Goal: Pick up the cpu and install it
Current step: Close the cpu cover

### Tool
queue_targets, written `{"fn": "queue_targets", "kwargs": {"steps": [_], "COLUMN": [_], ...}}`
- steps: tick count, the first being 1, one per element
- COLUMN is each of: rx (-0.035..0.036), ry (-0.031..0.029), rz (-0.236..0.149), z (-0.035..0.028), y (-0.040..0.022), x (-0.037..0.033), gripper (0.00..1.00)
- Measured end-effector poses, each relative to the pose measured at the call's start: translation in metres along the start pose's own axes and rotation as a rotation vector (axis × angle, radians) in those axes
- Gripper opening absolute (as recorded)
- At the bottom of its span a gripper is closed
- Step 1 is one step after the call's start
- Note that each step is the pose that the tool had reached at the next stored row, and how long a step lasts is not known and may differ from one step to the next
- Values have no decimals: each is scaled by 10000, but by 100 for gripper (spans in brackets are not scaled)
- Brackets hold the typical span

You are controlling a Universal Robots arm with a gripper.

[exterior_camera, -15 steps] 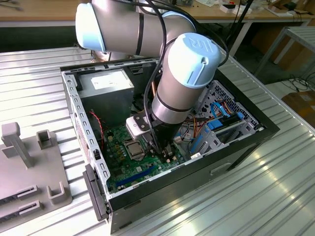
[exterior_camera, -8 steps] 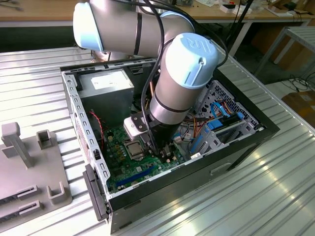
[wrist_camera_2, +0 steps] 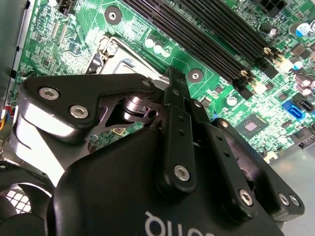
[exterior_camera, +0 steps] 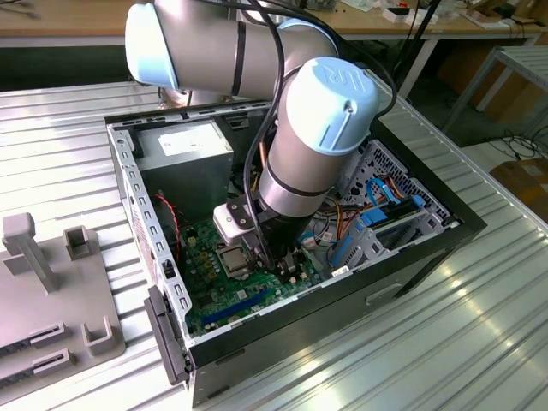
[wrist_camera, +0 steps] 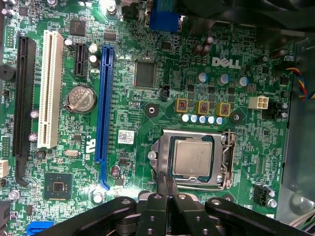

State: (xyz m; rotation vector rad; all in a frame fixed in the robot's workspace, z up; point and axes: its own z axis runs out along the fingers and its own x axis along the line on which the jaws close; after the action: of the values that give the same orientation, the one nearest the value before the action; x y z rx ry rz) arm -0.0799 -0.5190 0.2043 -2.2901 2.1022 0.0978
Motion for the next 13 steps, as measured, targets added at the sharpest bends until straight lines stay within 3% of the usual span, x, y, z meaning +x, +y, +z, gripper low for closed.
{"fn": "queue_targets", "kwargs": {"steps": [13], "rx": [0], "ry": [-6], "rz": [0], "z": [17], "y": [-51], "x": [6], "gripper": [11]}}
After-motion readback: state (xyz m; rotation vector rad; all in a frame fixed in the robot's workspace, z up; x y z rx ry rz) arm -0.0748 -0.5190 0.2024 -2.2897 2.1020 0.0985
